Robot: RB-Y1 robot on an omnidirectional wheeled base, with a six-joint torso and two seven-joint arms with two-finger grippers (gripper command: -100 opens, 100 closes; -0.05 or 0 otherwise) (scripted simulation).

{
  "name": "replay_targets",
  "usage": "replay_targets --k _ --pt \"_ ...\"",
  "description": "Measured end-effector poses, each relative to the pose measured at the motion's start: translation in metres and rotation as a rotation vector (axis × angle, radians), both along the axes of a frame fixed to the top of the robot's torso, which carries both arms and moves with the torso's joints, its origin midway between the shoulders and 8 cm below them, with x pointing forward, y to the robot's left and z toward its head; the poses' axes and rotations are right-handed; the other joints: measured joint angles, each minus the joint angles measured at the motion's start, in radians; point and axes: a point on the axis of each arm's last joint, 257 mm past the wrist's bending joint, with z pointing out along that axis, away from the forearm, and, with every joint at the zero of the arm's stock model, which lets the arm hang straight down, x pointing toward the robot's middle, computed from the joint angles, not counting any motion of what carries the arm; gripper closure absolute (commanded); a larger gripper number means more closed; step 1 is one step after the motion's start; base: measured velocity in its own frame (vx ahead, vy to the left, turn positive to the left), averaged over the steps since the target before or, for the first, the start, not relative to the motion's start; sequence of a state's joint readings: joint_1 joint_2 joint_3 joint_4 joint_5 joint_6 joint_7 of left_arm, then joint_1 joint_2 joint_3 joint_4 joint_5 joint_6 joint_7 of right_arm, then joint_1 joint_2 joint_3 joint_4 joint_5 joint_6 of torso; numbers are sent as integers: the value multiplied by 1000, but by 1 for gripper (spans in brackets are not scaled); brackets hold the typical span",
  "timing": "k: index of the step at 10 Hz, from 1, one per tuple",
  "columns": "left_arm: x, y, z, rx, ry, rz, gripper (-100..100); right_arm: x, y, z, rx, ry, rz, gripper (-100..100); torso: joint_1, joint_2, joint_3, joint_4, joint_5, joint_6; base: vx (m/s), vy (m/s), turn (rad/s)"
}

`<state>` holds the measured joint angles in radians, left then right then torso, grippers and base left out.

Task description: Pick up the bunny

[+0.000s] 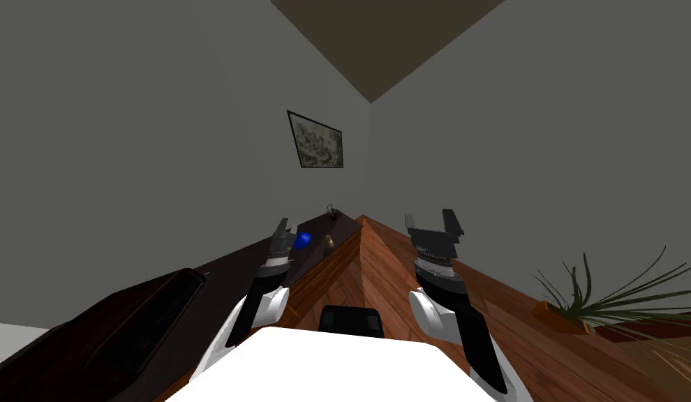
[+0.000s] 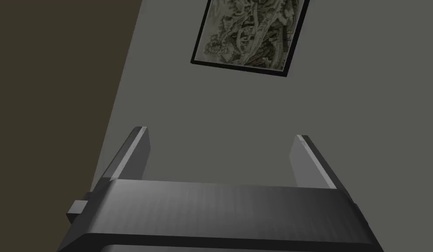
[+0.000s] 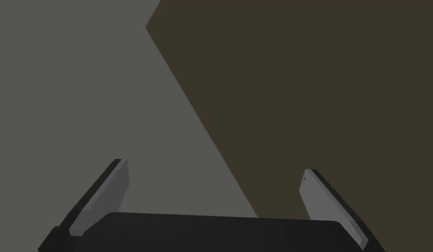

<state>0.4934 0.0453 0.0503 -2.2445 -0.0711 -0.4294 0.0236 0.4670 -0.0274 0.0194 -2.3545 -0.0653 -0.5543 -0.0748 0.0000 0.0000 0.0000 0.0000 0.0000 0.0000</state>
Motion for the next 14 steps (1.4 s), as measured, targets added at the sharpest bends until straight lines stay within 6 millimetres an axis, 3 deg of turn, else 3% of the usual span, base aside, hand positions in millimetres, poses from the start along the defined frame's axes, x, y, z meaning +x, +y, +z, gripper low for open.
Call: replay_targets --k 1,5,7,11,13,14 --pt "4 0 -6 -5 23 -10 -100 0 0 0 0 0 0 0 -2 2 1 0 0 0 -101 -120 -237" --pt "30 -11 -80 -58 228 -60 -100 0 0 0 0 0 0 0 -9 6 4 1 -2 0 -78 -120 -133" --pt "33 -13 -96 -69 286 -70 -100 0 0 0 0 0 0 0 -6 3 2 1 -1 0 -25 -117 -137" --pt "45 -15 -157 -90 453 -81 -100 0 0 0 0 0 0 0 -9 4 2 1 -2 0 -27 -136 -126" --pt "45 -23 -207 -90 581 -77 -100 0 0 0 0 0 0 0 -11 1 1 0 -3 0 3 -188 -139" --pt "36 -18 -233 -82 648 -69 -100 0 0 0 0 0 0 0 -12 2 1 0 -3 0 4 -137 -33"
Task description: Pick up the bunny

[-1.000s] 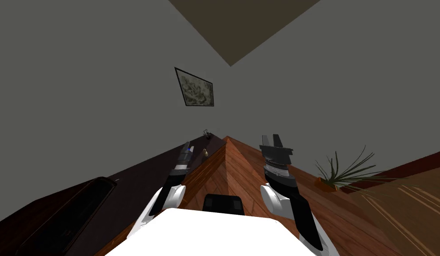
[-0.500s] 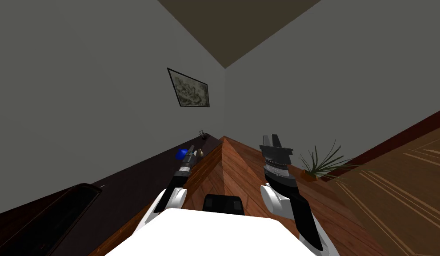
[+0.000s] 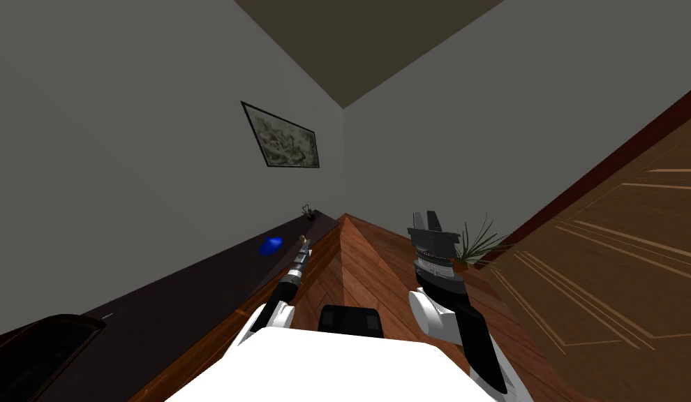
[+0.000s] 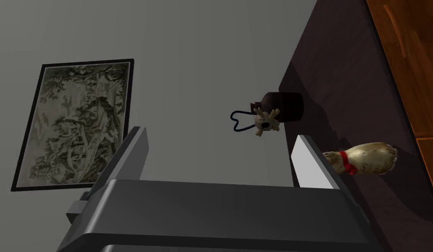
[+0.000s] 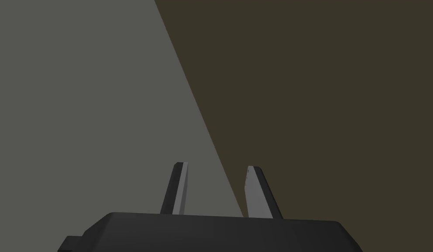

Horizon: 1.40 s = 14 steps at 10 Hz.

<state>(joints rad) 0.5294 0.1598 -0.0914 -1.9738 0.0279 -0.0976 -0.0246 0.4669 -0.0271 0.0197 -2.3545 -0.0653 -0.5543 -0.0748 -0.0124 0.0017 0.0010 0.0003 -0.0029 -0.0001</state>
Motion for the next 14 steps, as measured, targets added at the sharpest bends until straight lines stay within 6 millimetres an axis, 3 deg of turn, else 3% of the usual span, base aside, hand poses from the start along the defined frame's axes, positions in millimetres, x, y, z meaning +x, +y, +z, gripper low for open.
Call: replay_targets --k 2,5,6,11,14 --pt "2 4 -28 13 75 4 -100 0 0 0 0 0 0 0 6 -2 -1 0 1 0 27 -116 -112" --pt "-11 13 -84 48 217 14 -100 0 0 0 0 0 0 0 6 -2 -1 0 1 0 28 -103 -54" --pt "-13 14 -91 55 242 17 -100 0 0 0 0 0 0 0 7 -2 -1 0 1 0 31 -91 -89" --pt "-47 40 -174 131 476 41 -100 0 0 0 0 0 0 0 6 -5 -3 -1 1 0 63 -108 -78" --pt "-65 53 -205 166 579 54 -100 0 0 0 0 0 0 0 10 -2 -1 0 2 0 51 -59 -57"
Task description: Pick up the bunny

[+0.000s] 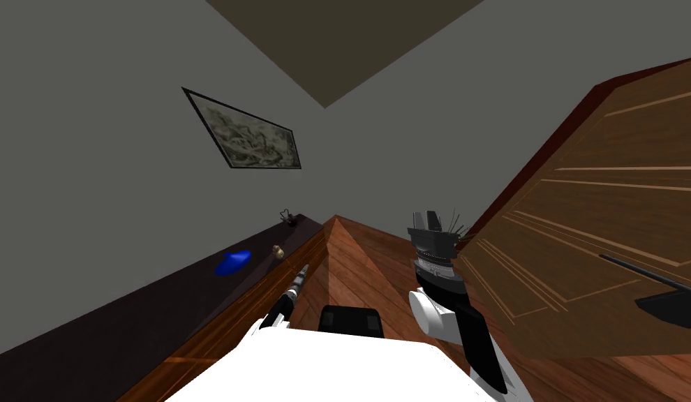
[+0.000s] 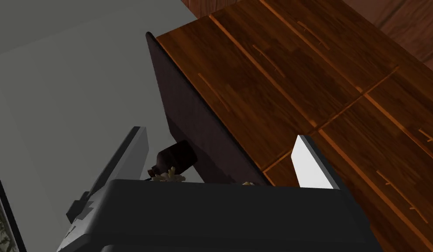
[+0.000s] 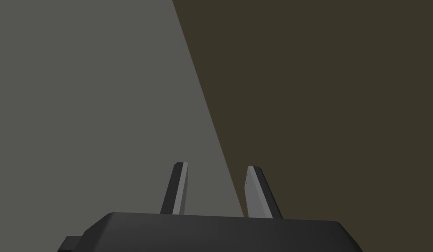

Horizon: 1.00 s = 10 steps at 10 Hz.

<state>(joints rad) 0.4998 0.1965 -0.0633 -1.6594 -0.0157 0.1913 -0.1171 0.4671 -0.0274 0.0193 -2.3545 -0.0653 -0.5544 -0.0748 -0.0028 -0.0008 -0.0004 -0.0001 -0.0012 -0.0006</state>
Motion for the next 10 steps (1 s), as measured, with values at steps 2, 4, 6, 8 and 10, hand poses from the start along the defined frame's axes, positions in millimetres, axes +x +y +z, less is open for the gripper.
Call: replay_targets --k 2,4,6,8,10 --pt "-18 17 -29 38 96 12 -100 0 0 0 0 0 0 0 -1 -3 -1 -1 0 0 105 -87 -113" --pt "-38 31 -50 74 180 22 -100 0 0 0 0 0 0 0 -1 -3 -2 -1 0 0 79 -57 -35" --pt "-61 47 -70 114 267 33 -100 0 0 0 0 0 0 0 1 -3 -2 -1 0 0 112 -32 -67" --pt "-83 70 -90 165 367 51 -100 0 0 0 0 0 0 0 3 -6 -3 -1 0 0 148 -8 -41" --pt "-109 104 -105 217 455 73 -100 0 0 0 0 0 0 0 5 -7 -4 -2 1 0 163 44 -16"
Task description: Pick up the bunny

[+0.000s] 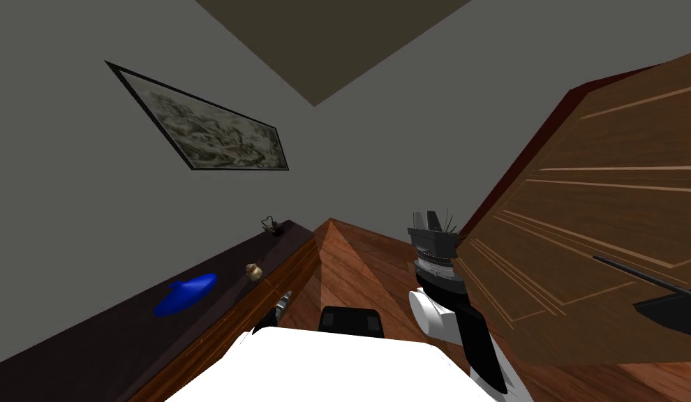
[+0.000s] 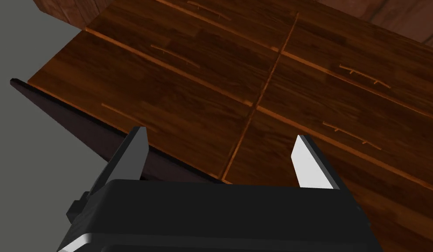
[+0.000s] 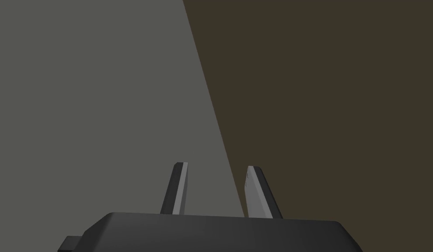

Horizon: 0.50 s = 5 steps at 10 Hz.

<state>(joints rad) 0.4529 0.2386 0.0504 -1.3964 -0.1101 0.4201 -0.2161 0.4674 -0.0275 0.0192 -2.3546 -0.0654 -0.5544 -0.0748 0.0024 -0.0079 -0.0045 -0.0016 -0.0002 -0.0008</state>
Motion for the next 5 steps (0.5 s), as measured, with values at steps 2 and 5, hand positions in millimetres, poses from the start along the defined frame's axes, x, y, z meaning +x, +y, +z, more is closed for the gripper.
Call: replay_targets --k 2,5 --pt "-21 26 -6 53 68 16 -100 0 0 0 0 0 0 0 5 0 0 0 1 0 156 107 9" --pt "-46 64 -8 133 142 39 -100 0 0 0 0 0 0 0 5 -1 -1 0 1 0 174 110 39"
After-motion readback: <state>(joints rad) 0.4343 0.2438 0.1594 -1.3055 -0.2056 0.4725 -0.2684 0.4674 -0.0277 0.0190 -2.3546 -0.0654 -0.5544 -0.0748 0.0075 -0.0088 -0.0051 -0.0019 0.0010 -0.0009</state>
